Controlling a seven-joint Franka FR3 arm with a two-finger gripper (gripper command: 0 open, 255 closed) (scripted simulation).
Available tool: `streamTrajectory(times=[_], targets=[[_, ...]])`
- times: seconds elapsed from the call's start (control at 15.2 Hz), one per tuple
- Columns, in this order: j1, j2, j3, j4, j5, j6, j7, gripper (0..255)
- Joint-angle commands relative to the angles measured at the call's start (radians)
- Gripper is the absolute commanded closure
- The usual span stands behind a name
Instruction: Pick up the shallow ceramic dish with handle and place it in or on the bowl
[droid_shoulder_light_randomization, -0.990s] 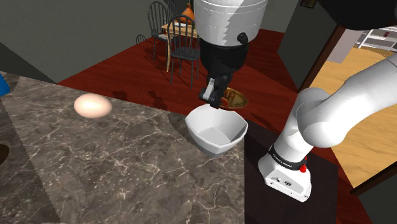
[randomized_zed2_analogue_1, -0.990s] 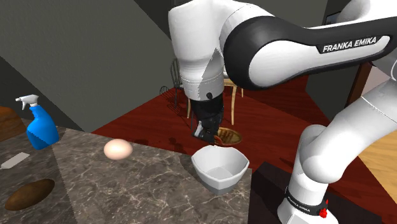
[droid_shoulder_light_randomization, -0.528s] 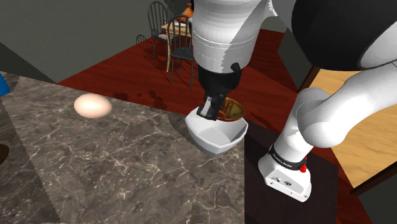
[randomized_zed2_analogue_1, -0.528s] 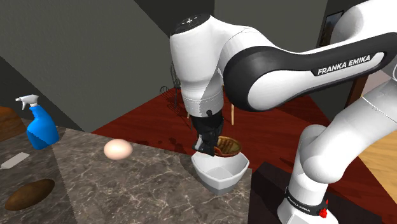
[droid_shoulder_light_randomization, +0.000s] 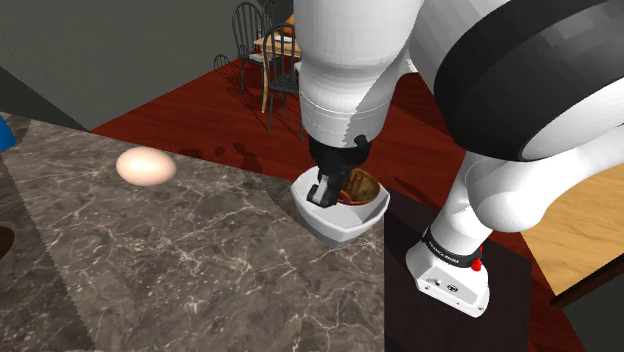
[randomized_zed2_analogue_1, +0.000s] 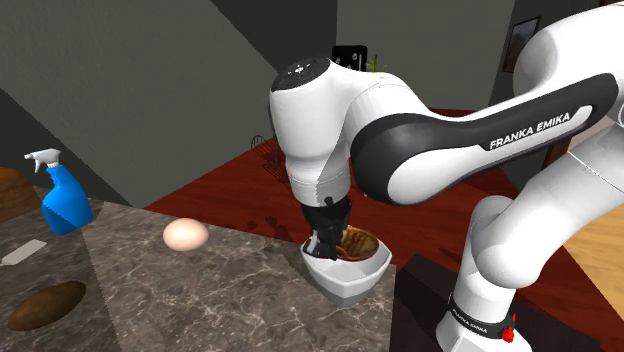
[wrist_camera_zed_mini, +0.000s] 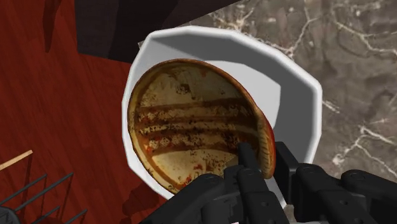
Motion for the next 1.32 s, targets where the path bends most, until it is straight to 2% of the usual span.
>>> streamTrajectory(times=[0.0,0.26,0.33,0.66,0.92,1.25], targets=[[0.000,0.000,0.001,-0.002,0.001,0.003,0.001,255],[0.000,0.000,0.001,-0.002,0.001,0.003,0.001,255],[0.000,0.000,0.001,-0.002,0.001,0.003,0.001,0],[0.000,0.000,0.001,-0.002,0.001,0.003,0.001,0],[-0.014,0.031,0.010,0.146,-0.012,-0.117,0.013,0],[-0.014,0.031,0.010,0.146,-0.012,-0.117,0.013,0]])
